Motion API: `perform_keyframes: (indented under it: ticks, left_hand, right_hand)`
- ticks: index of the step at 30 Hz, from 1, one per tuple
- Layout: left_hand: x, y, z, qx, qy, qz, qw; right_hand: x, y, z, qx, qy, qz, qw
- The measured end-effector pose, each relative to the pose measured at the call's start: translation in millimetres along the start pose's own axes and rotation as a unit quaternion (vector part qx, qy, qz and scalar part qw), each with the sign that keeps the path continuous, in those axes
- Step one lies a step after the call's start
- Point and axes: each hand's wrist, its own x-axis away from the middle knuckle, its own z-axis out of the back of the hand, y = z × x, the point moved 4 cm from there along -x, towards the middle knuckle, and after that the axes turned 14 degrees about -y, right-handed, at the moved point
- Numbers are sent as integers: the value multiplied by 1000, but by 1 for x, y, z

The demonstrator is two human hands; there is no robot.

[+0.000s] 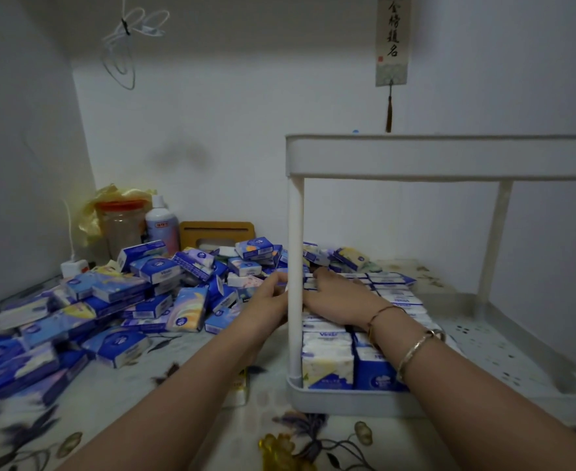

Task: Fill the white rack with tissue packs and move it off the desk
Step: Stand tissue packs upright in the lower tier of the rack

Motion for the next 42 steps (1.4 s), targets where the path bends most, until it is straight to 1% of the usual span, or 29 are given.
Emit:
perform_keyframes:
  ticks: [3,5,6,8,10,13,16,17,19,22,24,27,31,34,36,38,40,42]
  left_hand:
    - [-9,-14,0,-65,48,49,995]
    - [-15,-31,-1,-90,54,57,993]
    - [-20,-41,3,-70,70,68,993]
    - [-48,-77,23,5,118,97,988]
    - [-64,-77,25,40,119,124,984]
    - [-61,-60,19,46,113,136,983]
    - [-40,-48,13,66,74,151,984]
    - [-30,-42,15,68,73,154,983]
    - [-11,-20,20,70,98,131,984]
    - [13,10,38,47,142,98,984]
    - [32,24,50,18,142,103,984]
    - [57,33,63,-40,124,100,986]
    - [89,37,74,-139,116,64,981]
    - [113,37,85,-230,140,34,962]
    - [130,35,100,-289,172,17,942]
    - [142,29,117,-346,204,27,915]
    - [161,21,140,-425,241,61,871]
    - [181,12,160,-510,269,110,810]
  right_hand:
    - [1,1,0,-9,-1,5,1000]
    - [2,1,0,-18,-1,3,1000]
    - [2,1,0,-27,-2,2,1000]
    - [2,1,1,-49,-4,3,999]
    - [4,0,2,-61,-4,4,998]
    - [6,-2,3,-63,7,0,998]
    - [11,-2,10,-85,48,17,995]
    - [14,-3,15,-92,65,25,993]
    - [24,-4,26,-84,84,52,992]
    - [48,-10,41,-35,114,88,989]
    - [67,-10,44,-11,148,94,985]
    - [99,-13,45,21,195,101,975]
    - [143,-36,45,19,248,142,958]
    - [159,-65,40,11,246,191,950]
    - [158,-89,34,0,237,233,943]
    - [150,-110,26,-5,229,265,937]
    - [132,-133,11,-9,211,291,933]
    - [104,-154,-8,-14,182,301,936]
